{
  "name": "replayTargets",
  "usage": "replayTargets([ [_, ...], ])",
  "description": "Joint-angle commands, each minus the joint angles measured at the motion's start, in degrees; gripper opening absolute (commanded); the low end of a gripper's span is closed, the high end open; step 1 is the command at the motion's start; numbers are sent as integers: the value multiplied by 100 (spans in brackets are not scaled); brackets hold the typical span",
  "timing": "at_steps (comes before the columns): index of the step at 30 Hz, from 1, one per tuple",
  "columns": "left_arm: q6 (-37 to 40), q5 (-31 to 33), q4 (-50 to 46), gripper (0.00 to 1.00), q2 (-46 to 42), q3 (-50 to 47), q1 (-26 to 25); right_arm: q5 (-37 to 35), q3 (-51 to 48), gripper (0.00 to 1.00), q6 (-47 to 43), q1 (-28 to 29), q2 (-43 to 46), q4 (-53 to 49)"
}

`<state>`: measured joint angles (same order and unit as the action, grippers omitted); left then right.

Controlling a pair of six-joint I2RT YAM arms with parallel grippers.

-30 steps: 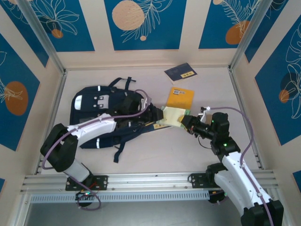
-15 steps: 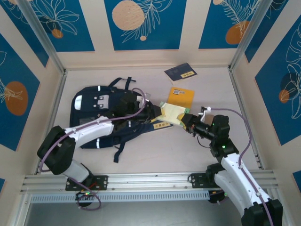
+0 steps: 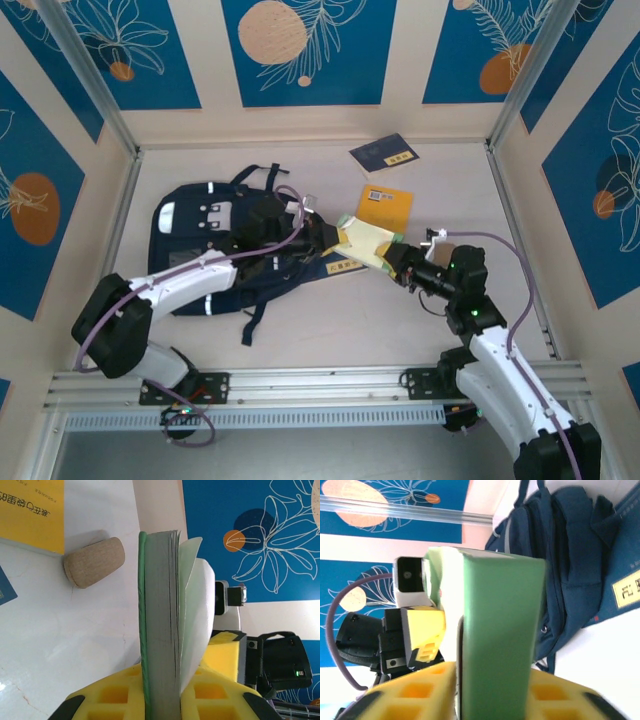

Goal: Pack the student bag

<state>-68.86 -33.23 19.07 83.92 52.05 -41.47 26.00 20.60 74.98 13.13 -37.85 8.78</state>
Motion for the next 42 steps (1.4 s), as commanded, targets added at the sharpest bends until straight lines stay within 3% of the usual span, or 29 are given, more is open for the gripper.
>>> replayTargets([
  [1, 89, -153, 163, 0, -200, -31, 19, 305, 282, 49, -209, 48, -111, 28],
  [4, 133, -161, 124, 0, -209, -46, 24, 307, 259, 53, -11, 34, -206, 160],
  [7, 132, -166, 146, 0, -207, -98, 25, 379, 168, 53, 369, 65, -380, 749],
  [11, 123, -188, 165, 0, -203, -125, 14, 386, 329, 51, 360, 127, -543, 808],
  [14, 136, -184, 158, 0, -179, -134, 5, 317, 372, 42, 412, 196, -600, 930],
  [17, 176, -185, 88, 0, -165, -119, 2, 167, 429, 21, 283, 213, -532, 715],
  [20, 288, -45, -158, 17, -240, -116, 34, -32, 524, 8, -97, 185, -370, 100],
  [23, 845, 133, -1117, 44, -352, 74, 205, -432, 772, 2, -782, 165, -192, -1219],
  [26, 1856, 1125, -2881, 57, -611, 411, 429, -636, 834, 0, -1151, 131, -80, -1875],
  [28, 2253, 2382, -4001, 63, -759, 671, 552, -722, 834, 0, -1304, 129, -58, -2125],
  [31, 2450, 3603, -4695, 70, -742, 857, 713, -754, 775, 0, -1346, 128, -65, -2177],
  [36, 2788, 4347, -4856, 71, -353, 1144, 857, -703, 715, 0, -1311, 121, -160, -2031],
  [42, 3172, 4844, -5270, 69, 764, 2071, 993, -675, 625, 0, -1304, 121, -179, -1991],
])
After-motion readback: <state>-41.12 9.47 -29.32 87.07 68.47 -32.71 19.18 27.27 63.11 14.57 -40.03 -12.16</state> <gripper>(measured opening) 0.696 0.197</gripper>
